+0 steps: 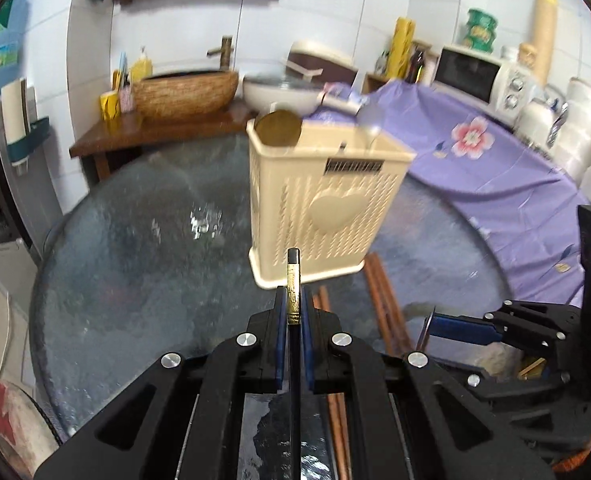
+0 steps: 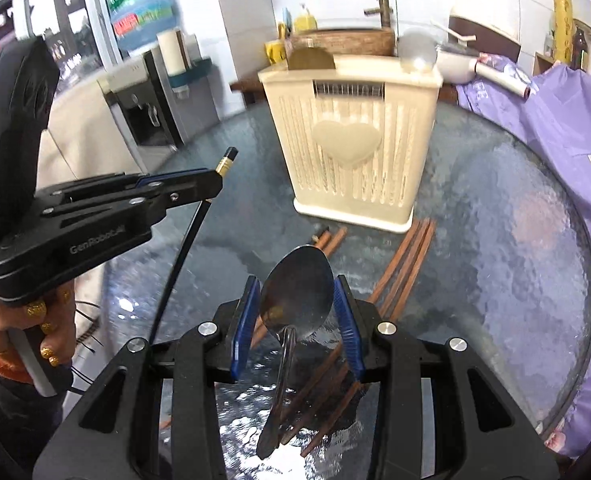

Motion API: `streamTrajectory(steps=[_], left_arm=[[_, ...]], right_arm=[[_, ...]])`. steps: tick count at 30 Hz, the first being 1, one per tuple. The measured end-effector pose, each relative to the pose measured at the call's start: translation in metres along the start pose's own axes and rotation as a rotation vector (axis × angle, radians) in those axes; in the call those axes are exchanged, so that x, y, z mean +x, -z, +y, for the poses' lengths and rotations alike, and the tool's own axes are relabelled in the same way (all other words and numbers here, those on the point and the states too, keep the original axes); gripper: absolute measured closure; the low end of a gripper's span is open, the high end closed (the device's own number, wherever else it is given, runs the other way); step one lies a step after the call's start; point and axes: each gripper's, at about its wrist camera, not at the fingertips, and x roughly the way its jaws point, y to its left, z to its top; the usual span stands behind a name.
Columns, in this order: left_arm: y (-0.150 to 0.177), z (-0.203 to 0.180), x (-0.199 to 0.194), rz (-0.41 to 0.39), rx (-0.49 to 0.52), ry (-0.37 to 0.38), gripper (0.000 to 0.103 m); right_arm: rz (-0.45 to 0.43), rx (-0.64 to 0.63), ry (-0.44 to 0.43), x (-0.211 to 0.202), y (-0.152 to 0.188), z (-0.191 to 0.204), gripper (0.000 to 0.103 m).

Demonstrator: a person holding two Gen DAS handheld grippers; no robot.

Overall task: Organize utensils
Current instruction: 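Lift the black chopstick and silver spoon and carry both toward the beige holder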

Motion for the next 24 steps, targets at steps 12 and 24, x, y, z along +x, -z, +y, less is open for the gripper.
streamTrajectory(steps=[12,24], left_arm=[[-0.022,-0.003,-0.064,-0.134,0.007,0.056,0.096],[-0.047,-0.013,-0.082,-0.197,0.056,0.08,0.096]], right_arm=[[-0.1,-0.053,-0.019,-0.044,-0.021,0.01,0.065],[-0.17,-0.077,0.015,-0.049,-0.036,0.009,0.065]])
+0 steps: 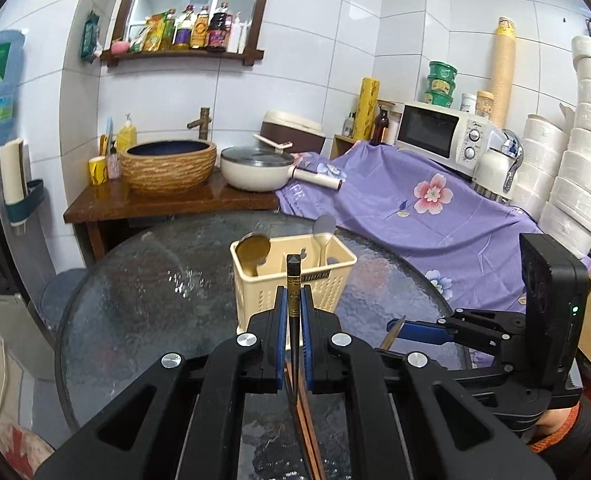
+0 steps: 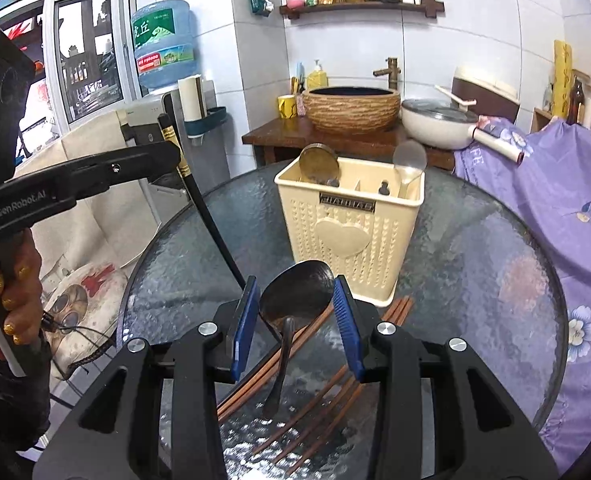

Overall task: Organize utensils
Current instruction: 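Lift the black chopstick and silver spoon and carry both toward the beige holder, then insert the chopstick and spoon into the holder and open both tools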

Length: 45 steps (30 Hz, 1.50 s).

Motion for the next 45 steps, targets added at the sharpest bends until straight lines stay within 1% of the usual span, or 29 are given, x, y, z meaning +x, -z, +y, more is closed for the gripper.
streamTrajectory(steps=[3,7,11,16,18,20,22,26,29,35,40,45], left_arm=[[-0.016,-0.003,0.002,-0.014,0.015,0.007,0.096],[-0.041,-0.003,0.004,-0.031,0.017,0.026,0.096],[-0.075,-0.007,-0.001,-0.073,0.034,0.028,0.096],[-0.121,-0.004,-0.006,-0.122,0.006,0.037,0.096],[-0.14,-0.003,-0.007,-0.162,0.007,0.004,0.096],[-0.151,-0.002,-0.004,-0.178,-0.001,0.001,0.096],[-0.156,0.0,0.005,-0.179,-0.002,-0.02,0.096],[-0.149,0.008,0.031,-0.158,-0.016,-0.067,0.096],[-0.134,0.016,0.054,-0.128,-0.031,-0.096,0.096],[-0.1,0.027,0.085,-0.048,-0.057,-0.091,0.096],[-0.073,0.029,0.105,0.012,-0.069,-0.08,0.096],[-0.057,0.031,0.118,0.051,-0.079,-0.08,0.096]], right_arm=[[-0.031,-0.012,0.015,-0.003,-0.013,-0.003,0.065],[-0.072,-0.044,0.04,-0.009,-0.039,-0.001,0.065],[-0.127,-0.054,0.057,-0.018,-0.076,-0.003,0.065],[-0.214,-0.04,0.072,-0.034,-0.128,-0.01,0.065],[-0.251,-0.037,0.093,-0.037,-0.149,-0.013,0.065],[-0.279,-0.035,0.125,-0.035,-0.165,-0.016,0.065],[-0.292,-0.03,0.146,-0.029,-0.173,-0.019,0.065],[-0.318,-0.047,0.232,0.0,-0.169,-0.027,0.065],[-0.299,-0.041,0.264,0.027,-0.154,-0.035,0.065],[-0.214,-0.022,0.266,0.072,-0.12,-0.045,0.065],[-0.167,-0.029,0.276,0.091,-0.093,-0.042,0.065],[-0.13,-0.016,0.276,0.103,-0.076,-0.045,0.065]])
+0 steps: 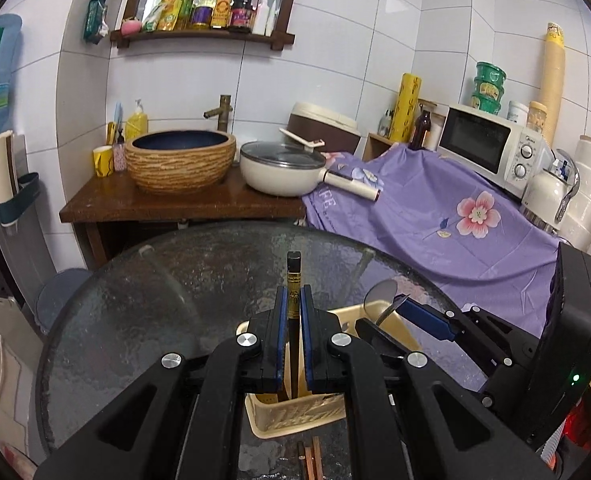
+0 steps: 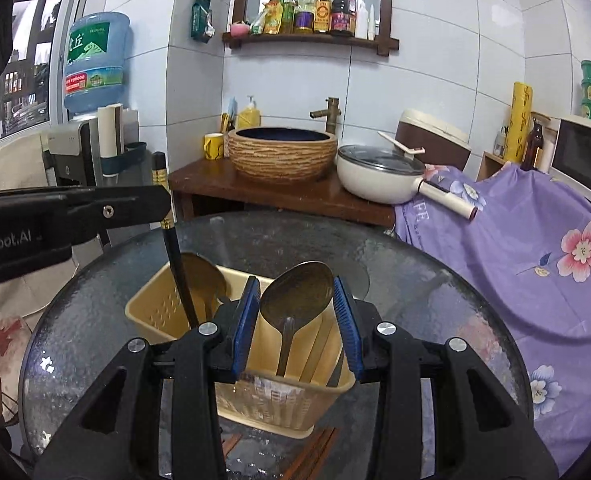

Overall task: Organize utensils
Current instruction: 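Insert the chopstick and spoon into the holder and open both tools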

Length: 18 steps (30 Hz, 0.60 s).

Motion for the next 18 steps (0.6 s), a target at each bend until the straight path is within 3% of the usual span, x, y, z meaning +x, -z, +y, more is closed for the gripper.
streamTrajectory(steps=[9,12,14,15,18], left_arm=[[0.004,-0.003,-0.001,-0.009,0.014,-0.023,0.096],[0.003,-0.003,-0.001,-0.01,0.015,-0.025,0.096],[0.004,-0.004,-0.003,-0.018,0.024,-0.034,0.083],[0.005,-0.004,-0.005,-0.024,0.026,-0.041,0.071],[0.011,-0.005,-0.015,-0.053,0.041,-0.059,0.055]], right_arm=[[0.005,0.001,0.008,0.003,0.007,0.0,0.064],[-0.001,0.004,0.008,0.003,0.009,-0.001,0.056],[-0.019,0.01,0.015,-0.002,0.01,-0.002,0.044],[-0.027,0.013,0.017,-0.006,0.01,-0.003,0.042],[-0.047,0.02,0.012,-0.02,0.013,-0.004,0.042]])
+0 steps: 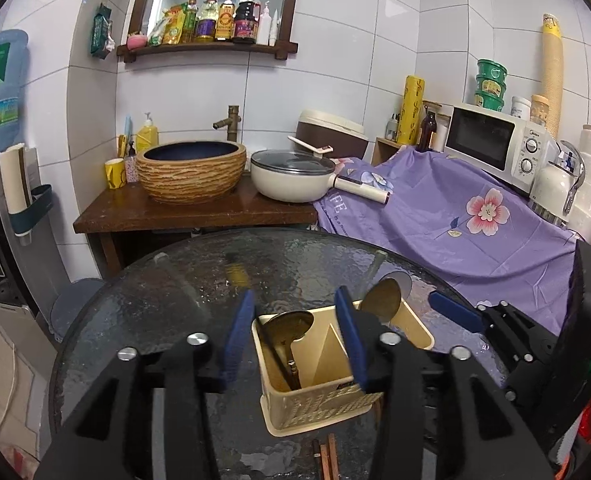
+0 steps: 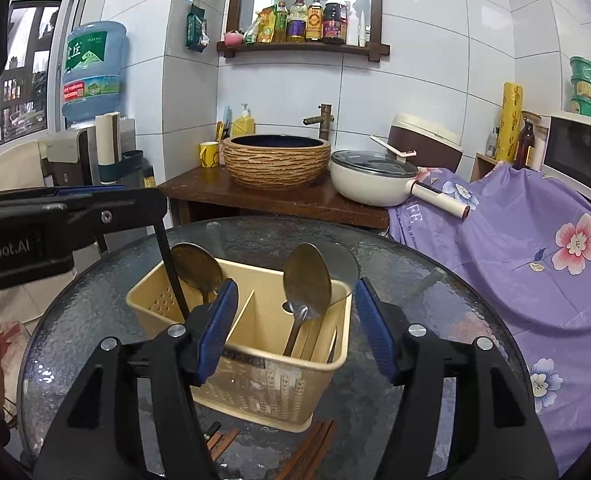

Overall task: Organize utensils
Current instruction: 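Insert the chopstick and spoon into the holder and open both tools, then withdraw both tools from the holder back over the table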

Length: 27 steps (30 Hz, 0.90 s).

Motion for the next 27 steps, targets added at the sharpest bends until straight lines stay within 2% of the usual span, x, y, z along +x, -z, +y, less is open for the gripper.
streamTrajectory(steps=[1,3,4,9,11,15,17,20,27], left_arm=[[0.003,0.0,-0.003,-0.004,0.006,-0.003,0.052],[0.012,0.0,-0.012,-0.013,0.01,-0.006,0.029],[0.019,0.001,-0.018,-0.017,0.003,-0.007,0.024],[0.053,0.001,-0.028,0.033,0.005,-0.022,0.022],[0.072,0.002,-0.026,0.068,0.007,-0.043,0.022],[0.109,0.001,-0.015,0.168,0.025,-0.066,0.025],[0.13,-0.002,-0.007,0.233,0.043,-0.056,0.034],[0.154,-0.005,0.0,0.308,0.049,-0.033,0.047],[0.186,-0.013,0.006,0.378,0.06,0.003,0.055]], right_arm=[[-0.001,0.001,0.0,-0.005,0.003,0.0,0.042],[0.009,0.005,0.0,-0.014,0.009,-0.001,0.042],[0.021,0.011,-0.003,-0.019,0.014,-0.002,0.042],[0.107,0.047,0.009,-0.037,0.046,-0.009,0.042],[0.168,0.058,0.022,-0.039,0.065,-0.013,0.042],[0.283,0.077,0.035,-0.036,0.101,-0.017,0.042],[0.338,0.097,0.031,-0.033,0.119,-0.017,0.042],[0.379,0.111,0.028,-0.03,0.137,-0.016,0.043],[0.412,0.101,0.022,-0.03,0.159,-0.001,0.043]])
